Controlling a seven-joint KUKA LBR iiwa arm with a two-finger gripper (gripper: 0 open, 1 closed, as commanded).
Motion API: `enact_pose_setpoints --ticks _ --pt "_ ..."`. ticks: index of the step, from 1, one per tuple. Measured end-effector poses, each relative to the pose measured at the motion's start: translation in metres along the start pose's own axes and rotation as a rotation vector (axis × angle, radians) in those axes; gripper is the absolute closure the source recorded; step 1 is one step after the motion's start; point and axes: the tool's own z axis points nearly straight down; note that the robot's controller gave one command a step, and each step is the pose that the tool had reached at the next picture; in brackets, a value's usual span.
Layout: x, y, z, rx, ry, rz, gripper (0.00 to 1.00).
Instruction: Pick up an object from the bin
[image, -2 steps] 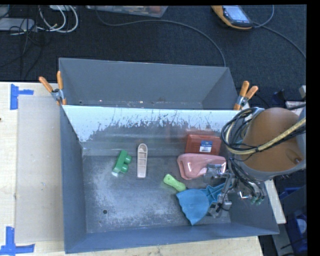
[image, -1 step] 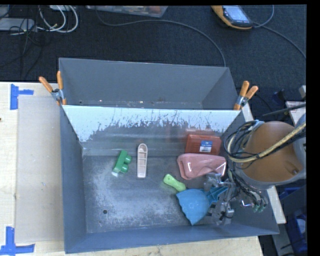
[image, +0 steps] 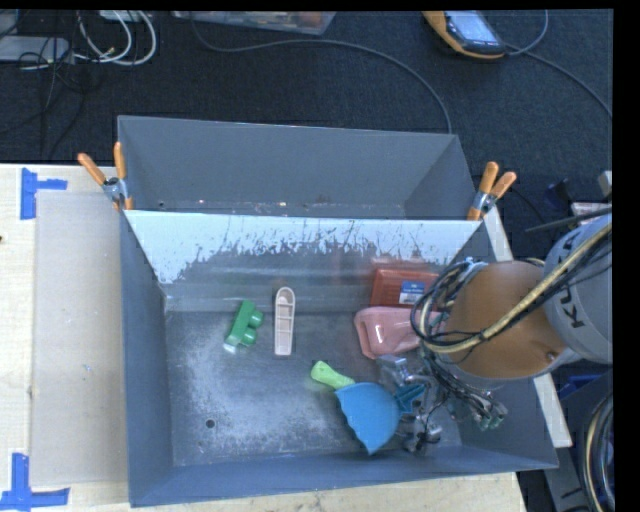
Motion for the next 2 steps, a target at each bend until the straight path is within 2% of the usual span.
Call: enact_pose_setpoints --ticks 1,2 --pt "-0.0066 0.0373 0.0024 -0.007 0.014 -0.027 1.0" --pt "-0.0066 0.0373 0.0024 -0.007 0.014 -0.027 1.0"
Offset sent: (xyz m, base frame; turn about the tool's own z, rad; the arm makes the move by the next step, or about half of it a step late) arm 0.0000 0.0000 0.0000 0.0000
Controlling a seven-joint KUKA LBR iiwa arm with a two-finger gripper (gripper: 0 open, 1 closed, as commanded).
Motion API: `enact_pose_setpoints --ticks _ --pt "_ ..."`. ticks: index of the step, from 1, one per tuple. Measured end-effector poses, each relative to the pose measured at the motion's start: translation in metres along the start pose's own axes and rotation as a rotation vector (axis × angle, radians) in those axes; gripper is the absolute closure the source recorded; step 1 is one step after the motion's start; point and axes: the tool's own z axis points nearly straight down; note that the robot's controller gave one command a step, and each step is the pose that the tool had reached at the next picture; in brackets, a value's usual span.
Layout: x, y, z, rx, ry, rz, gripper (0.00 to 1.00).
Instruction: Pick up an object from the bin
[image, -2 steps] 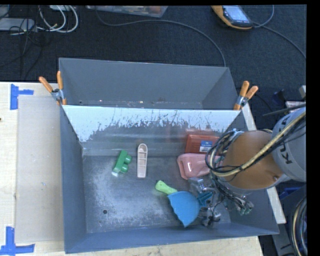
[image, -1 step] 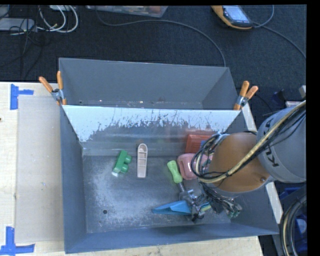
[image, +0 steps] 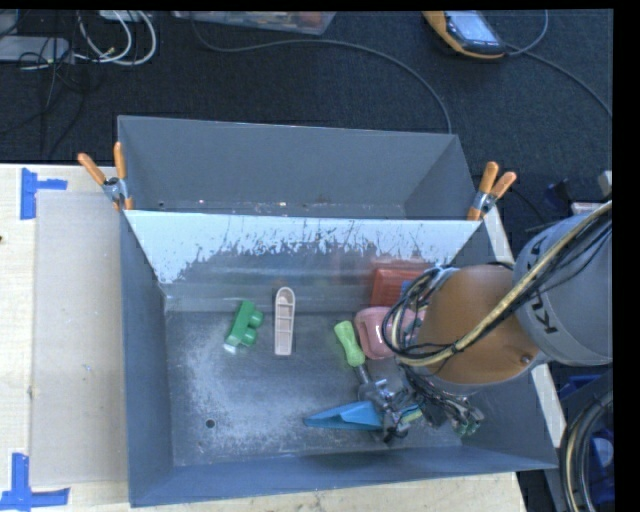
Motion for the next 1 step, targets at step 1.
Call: enact_pose_setpoints --ticks 1 --pt "0.0016 0.0008 -0.0059 -0.002 0.005 0.0 1.0"
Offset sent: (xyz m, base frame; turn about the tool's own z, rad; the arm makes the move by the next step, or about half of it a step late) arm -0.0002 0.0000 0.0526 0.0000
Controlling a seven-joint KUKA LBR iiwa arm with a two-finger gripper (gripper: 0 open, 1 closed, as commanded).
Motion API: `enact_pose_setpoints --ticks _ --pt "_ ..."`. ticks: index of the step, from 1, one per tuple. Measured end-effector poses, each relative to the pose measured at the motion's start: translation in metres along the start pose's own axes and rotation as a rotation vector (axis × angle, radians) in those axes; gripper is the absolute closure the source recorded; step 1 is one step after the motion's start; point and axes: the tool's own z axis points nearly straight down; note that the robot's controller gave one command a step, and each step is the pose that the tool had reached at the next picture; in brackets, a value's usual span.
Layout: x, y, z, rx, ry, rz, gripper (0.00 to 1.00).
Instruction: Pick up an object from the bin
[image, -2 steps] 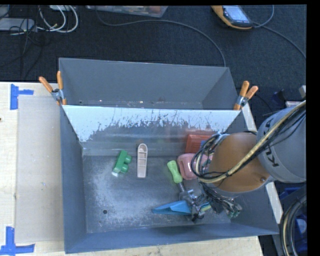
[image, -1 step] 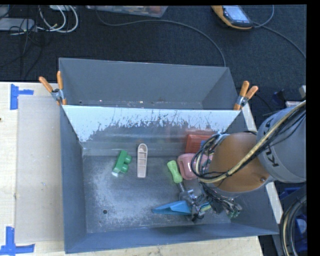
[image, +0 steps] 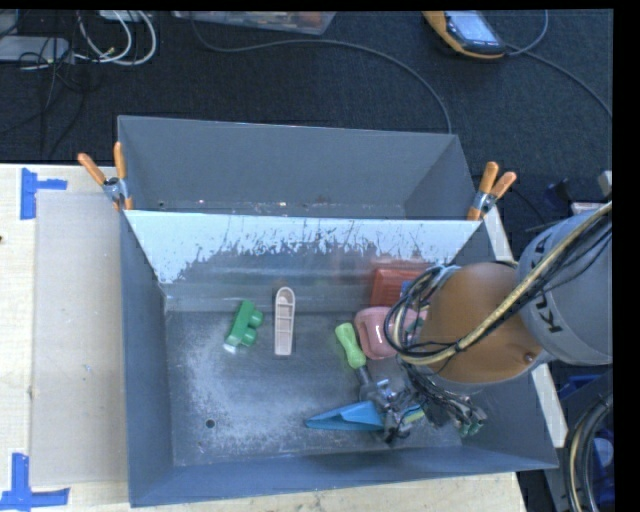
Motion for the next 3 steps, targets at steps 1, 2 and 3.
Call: enact_pose_setpoints --ticks 1,2,3 --pt "0.0 0.0 -0.015 0.0 0.0 0.0 1.0" --pt "0.0 0.0 -0.027 0.0 -0.002 0.001 1.0" --pt "0.0 0.001 -0.04 -0.001 0.001 0.002 1.0"
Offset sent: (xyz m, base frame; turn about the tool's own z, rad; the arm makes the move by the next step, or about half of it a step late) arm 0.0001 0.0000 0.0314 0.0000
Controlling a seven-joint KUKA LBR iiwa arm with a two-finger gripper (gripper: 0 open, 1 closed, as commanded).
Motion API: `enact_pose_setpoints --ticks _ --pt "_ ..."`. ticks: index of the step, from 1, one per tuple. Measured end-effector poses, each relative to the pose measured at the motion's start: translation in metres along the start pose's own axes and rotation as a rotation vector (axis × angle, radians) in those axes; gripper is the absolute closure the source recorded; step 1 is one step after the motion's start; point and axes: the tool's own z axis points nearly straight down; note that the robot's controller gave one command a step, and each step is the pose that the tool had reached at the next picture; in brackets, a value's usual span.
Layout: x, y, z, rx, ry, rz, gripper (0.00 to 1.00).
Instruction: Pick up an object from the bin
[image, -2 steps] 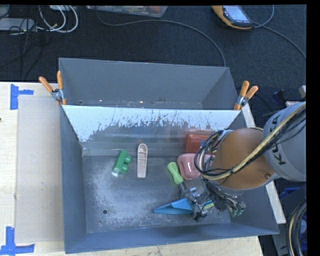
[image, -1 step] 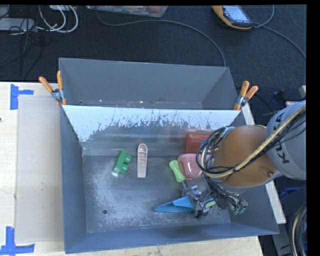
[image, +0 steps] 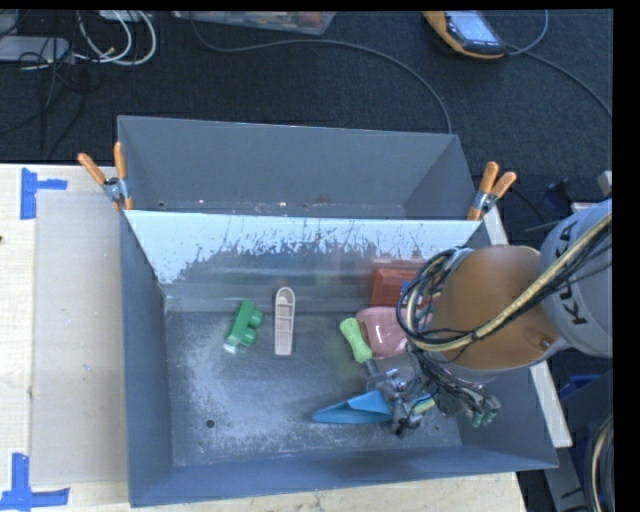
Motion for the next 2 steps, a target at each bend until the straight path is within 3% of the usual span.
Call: enact_pose_setpoints --ticks 2 --pt "-0.0006 0.0002 -0.017 0.001 -0.003 0.001 1.0"
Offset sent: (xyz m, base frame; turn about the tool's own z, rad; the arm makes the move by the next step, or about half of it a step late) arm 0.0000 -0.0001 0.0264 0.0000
